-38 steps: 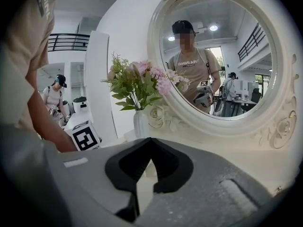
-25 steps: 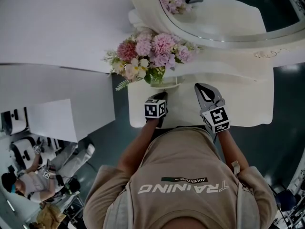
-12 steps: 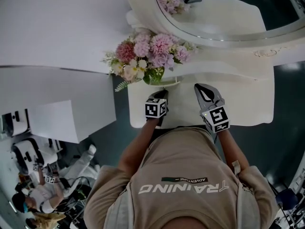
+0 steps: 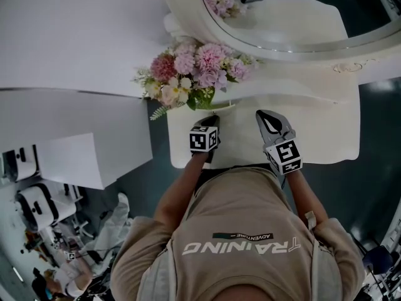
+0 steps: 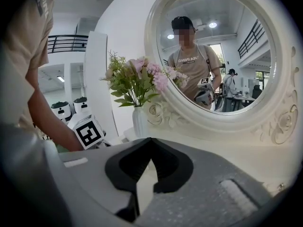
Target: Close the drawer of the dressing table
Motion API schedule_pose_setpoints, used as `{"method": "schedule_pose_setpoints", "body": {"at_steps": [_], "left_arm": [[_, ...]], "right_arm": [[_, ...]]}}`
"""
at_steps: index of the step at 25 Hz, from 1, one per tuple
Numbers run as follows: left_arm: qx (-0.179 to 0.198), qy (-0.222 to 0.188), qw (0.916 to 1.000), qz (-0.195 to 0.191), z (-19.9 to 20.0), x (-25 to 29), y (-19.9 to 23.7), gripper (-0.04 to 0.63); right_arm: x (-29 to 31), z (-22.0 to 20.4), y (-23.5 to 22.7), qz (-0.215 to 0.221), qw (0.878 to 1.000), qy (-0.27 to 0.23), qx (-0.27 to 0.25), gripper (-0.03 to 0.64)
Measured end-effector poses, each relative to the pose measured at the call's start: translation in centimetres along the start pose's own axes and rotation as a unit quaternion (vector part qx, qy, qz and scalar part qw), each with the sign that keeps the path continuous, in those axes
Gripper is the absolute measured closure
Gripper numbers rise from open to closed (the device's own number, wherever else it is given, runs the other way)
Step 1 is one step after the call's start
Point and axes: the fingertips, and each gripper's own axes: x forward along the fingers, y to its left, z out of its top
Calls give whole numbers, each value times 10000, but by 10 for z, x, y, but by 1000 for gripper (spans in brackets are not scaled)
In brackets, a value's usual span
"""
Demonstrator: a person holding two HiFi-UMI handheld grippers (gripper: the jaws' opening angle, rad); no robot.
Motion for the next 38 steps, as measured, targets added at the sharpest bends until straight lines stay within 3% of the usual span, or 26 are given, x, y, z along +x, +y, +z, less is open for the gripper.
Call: {"method": "schedule_pose_setpoints", "body": {"at_steps": [27,38], "left_arm": [[113,-372,9992,-122,57,14,9,577],[30,-240,9997,6,26,-3,10,577]], "right_arm": [[-10,-6,0,-204,9997,65,101,614],[-11,-7,12,-113,9999,28,63,615]]}}
